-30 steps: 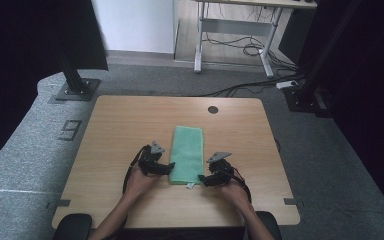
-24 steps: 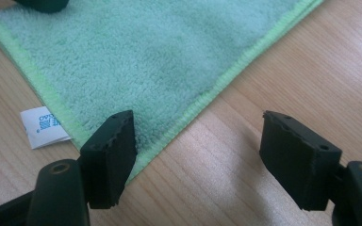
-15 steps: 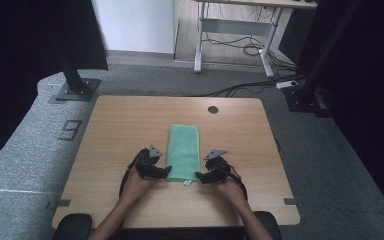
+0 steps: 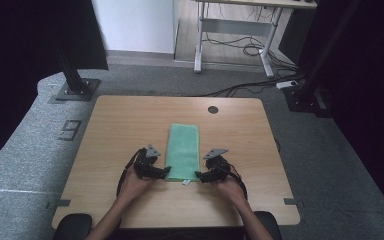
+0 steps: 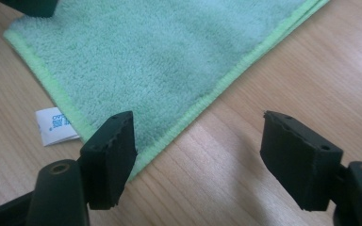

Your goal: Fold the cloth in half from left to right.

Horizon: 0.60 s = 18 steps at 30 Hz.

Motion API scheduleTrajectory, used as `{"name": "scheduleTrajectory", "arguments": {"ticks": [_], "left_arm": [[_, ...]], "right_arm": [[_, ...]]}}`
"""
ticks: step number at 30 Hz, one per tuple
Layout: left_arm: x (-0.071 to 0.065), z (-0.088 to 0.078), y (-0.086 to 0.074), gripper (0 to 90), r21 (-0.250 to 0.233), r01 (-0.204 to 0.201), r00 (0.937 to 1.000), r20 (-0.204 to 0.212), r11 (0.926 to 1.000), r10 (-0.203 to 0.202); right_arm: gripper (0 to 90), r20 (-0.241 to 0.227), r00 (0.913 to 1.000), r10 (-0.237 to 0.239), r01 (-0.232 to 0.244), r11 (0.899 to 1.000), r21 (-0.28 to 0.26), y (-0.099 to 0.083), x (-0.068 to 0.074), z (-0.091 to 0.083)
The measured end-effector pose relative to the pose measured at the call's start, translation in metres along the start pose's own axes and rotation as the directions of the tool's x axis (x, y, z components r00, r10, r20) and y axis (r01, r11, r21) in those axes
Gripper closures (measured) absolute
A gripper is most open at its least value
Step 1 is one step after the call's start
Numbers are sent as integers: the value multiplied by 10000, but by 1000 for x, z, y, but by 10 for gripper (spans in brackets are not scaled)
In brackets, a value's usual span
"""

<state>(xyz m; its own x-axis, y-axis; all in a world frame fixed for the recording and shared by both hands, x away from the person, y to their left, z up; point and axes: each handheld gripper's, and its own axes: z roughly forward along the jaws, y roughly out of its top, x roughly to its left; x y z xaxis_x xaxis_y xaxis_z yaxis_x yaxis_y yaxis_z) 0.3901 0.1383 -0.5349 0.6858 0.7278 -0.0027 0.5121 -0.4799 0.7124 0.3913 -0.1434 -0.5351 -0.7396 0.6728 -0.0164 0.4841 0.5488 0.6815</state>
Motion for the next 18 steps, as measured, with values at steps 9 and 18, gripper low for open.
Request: {"name": "scheduleTrajectory", "arguments": {"ticks": [9,18], "left_arm": [[3,-26,-6,141,-46,30,9998,213,10000,-29],[10,-47,-23,94,238,17,9999,-165,9997,-13]], "right_arm": [[172,79,9997,218,-216,9994,-252,-3,-7,-24],[61,576,9965,602,-588,9979,-264,-15,-13,-43]]}}
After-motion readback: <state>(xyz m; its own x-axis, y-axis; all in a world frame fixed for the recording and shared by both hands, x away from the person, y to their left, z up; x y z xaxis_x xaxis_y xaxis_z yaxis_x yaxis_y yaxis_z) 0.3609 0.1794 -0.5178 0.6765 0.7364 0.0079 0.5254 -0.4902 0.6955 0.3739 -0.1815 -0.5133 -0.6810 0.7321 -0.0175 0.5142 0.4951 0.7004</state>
